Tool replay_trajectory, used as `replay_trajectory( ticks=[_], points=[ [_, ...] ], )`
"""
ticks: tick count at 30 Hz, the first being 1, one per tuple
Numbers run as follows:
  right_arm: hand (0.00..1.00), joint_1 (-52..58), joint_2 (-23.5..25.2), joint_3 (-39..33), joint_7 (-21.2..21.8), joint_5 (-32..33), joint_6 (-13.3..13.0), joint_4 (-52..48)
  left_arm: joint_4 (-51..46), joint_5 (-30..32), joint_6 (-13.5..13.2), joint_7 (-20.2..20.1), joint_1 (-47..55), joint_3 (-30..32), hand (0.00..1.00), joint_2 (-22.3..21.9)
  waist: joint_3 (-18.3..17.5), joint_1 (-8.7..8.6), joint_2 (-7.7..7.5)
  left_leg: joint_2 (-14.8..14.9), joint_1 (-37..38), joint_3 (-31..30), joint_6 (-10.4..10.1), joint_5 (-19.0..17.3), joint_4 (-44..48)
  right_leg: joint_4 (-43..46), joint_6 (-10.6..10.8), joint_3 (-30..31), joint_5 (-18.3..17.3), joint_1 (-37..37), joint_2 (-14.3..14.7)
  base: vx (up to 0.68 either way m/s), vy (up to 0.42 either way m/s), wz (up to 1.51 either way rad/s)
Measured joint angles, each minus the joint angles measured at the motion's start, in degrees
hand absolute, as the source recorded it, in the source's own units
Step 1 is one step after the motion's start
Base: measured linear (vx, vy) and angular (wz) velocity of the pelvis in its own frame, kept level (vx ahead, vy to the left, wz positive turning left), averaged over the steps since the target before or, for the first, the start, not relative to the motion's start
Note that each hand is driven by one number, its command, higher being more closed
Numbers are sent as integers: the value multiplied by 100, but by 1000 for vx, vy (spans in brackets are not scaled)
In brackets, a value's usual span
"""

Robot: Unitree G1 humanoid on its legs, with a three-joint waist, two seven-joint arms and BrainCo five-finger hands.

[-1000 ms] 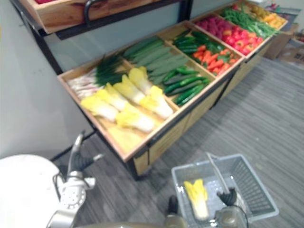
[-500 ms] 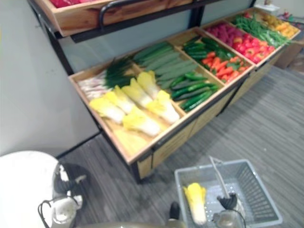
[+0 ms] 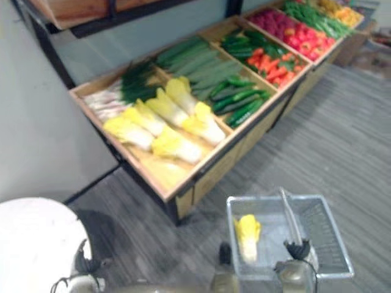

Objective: Pick vegetable in the basket

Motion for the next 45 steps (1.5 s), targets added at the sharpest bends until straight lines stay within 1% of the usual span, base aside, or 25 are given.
replay_trajectory(
  ticks=[1, 2, 3, 4, 5, 6, 7, 8, 9, 10, 11, 13, 15, 16, 17, 20, 22, 26, 28, 31, 34, 36, 39, 41, 45],
  points=[
    [100, -35, 0, -23, -28, -1, 4, -22, -11, 23, -4, -1, -71, 1, 0, 30, 135, -16, 17, 43, 69, 38, -13, 71, -103, 752, -214, -329, -603, -168, 6, -166, 68, -65],
    [100, -85, -46, -100, -57, 32, 22, -27, -79, 49, -16, 7, -85, 19, 0, 98, 250, -27, -49, 46, 275, 125, -36, 257, -378, 2390, -619, -880, -1659, -487, -154, -63, 103, -38],
    [100, -16, -62, -61, -112, 40, -2, -27, -103, 165, 6, 5, -55, 86, 0, 200, 308, -55, -188, -19, 323, 131, -55, 313, -257, 3149, -648, -1307, -1783, -583, -257, -63, 110, -46],
    [100, -10, -59, 12, -115, 40, -23, -27, -87, 220, 13, 5, -32, 136, 0, 200, 321, -37, -251, -14, 289, 93, -44, 319, -105, 3152, -796, -1480, -1628, -600, -262, -48, 57, -53],
    [100, -8, -20, 168, -116, 41, -28, -30, -61, 234, 24, 2, -23, 182, 0, 188, 343, -13, -374, -6, 166, 34, 78, 397, -4, 2842, -917, -1591, -1448, -478, -193, -240, 26, -79],
    [100, -105, 26, 253, -135, 40, -56, -25, 31, 251, 3, 9, 40, 237, 0, 126, 313, 133, -86, 160, 312, -48, 127, 551, -713, 2398, -791, -1499, -1515, -150, 116, -247, 19, -82],
    [100, -177, 162, 267, -136, 43, -37, -18, 51, 257, 7, 15, 43, 267, 0, 134, 354, 97, -219, 86, 478, 164, 41, 712, -957, 3498, -892, -1701, -2227, -172, -214, -234, 36, -67],
    [100, -122, 257, 307, -143, 41, -57, 13, 51, 257, 17, 36, 64, 262, 0, 208, 364, 82, -276, -20, 657, 290, 50, 874, -1190, 4347, -671, -1841, -2714, 84, -587, -57, 29, -37],
    [100, -106, 275, 339, -140, 41, -64, 70, 50, 257, 29, 51, 91, 282, 0, 211, 318, 93, -351, -41, 681, 375, 61, 932, -1246, 4428, -659, -1882, -2755, 296, -719, -25, -29, -56],
    [100, -112, 306, 418, -137, 41, -62, 114, 40, 256, 71, 121, 180, 379, 0, 186, 242, 185, -444, -41, 623, 573, 62, 947, -1198, 3986, -495, -1867, -2666, 679, -826, -71, -139, -102],
    [100, -224, 308, 504, -137, 37, -55, 117, 67, 256, 115, 166, 207, 453, 0, 154, 192, 283, -525, 19, 491, 857, 35, 1027, -1154, 3235, -240, -1847, -2817, 767, -603, -101, -163, -125],
    [100, -275, 252, 574, -149, 40, -65, 108, 73, 257, 118, 198, 190, 440, 0, 58, 189, 310, -508, 62, 339, 1190, 28, 1279, -1279, 2169, -223, -1801, -2815, 912, -318, -112, -140, -96],
    [100, -308, 239, 621, -154, 46, -41, 111, 156, 255, 120, 232, 140, 407, 0, -36, 199, 307, -490, 88, 285, 1513, -48, 1337, -1285, 1117, -149, -1764, -2766, 1158, -74, -103, -172, -73],
    [100, -285, 228, 638, -154, 46, -21, 113, 219, 252, 121, 241, 96, 359, 0, -82, 217, 302, -400, 166, 294, 1537, -71, 1356, -1262, 890, -112, -1738, -2618, 1249, 39, -84, -189, -58],
    [100, -156, 229, 728, -160, 45, 6, 115, 240, 252, 114, 254, 86, 198, 0, -122, 219, 297, -319, 260, 380, 1568, -157, 1429, -1259, 545, -187, -1683, -2448, 1449, 212, -74, -189, -35],
    [100, 228, 251, 1083, -163, 39, 85, 116, 262, 235, 121, 280, 86, 26, 0, -176, 210, 296, -236, 520, 590, 1543, -324, 1537, -1221, 240, -294, -1654, -2355, 1785, 525, -74, -205, -16],
    [100, 353, 246, 1091, -201, 37, 93, 103, 314, 195, 128, 294, 74, -28, 0, -281, 313, 281, -138, 796, 554, 1508, -339, 1544, -854, 223, -344, -1673, -2323, 1897, 695, -106, -161, -5],
    [100, 423, 137, 1045, -350, 39, 99, 102, 478, 196, 223, 310, 90, -283, 0, -521, 507, 279, 22, 918, 438, 1171, -342, 1566, -127, 220, -413, -1593, -2285, 2086, 704, -110, -83, -11],
    [100, 344, 51, 1049, -426, 37, 111, 104, 470, 194, 227, 365, 99, -416, 0, -579, 541, 292, 187, 632, 267, 239, -391, 1647, -12, 250, -453, -1419, -2257, 1962, 588, -148, 17, -24],
    [100, 202, 56, 1064, -425, 36, 111, 118, 449, 187, 205, 416, 182, -461, 0, -598, 536, 361, 226, 393, 155, -367, -453, 1600, -1, 267, -339, -1000, -2198, 1673, 501, -140, 91, -57],
    [100, 163, 50, 1058, -425, 36, 110, 116, 459, 189, 197, 414, 246, -466, 0, -603, 535, 400, 232, 318, 341, -396, -498, 1235, -271, 208, -199, -626, -2016, 1528, 527, -69, 151, -57],
    [100, 160, 86, 1045, -424, 37, 118, 130, 481, 188, 197, 410, 193, -436, 0, -564, 522, 373, 271, 215, 673, -401, -448, 826, -957, -106, -190, -502, -1714, 1555, 571, -75, 199, -41],
    [100, 206, 183, 1046, -421, 36, 106, 94, 471, 186, 196, 394, 126, -406, 0, -463, 543, 310, 4, -93, 659, -242, -333, 907, -1169, -270, -100, -335, -1500, 1446, 314, -80, 182, -22],
    [100, 314, 182, 938, -416, 39, 107, 72, 473, 193, 203, 381, 134, -407, 0, -453, 524, 287, -24, -269, 752, -171, -293, 902, -1289, -259, -61, -205, -1454, 1434, 174, 33, 141, -13],
    [100, 246, 206, 873, -377, 41, 115, 103, 496, 201, 205, 311, 166, -400, 0, -307, 518, 300, -38, -225, 780, 137, -218, 719, -1092, 589, -119, 123, -1652, 927, 186, 50, 71, -42]
  ],
)
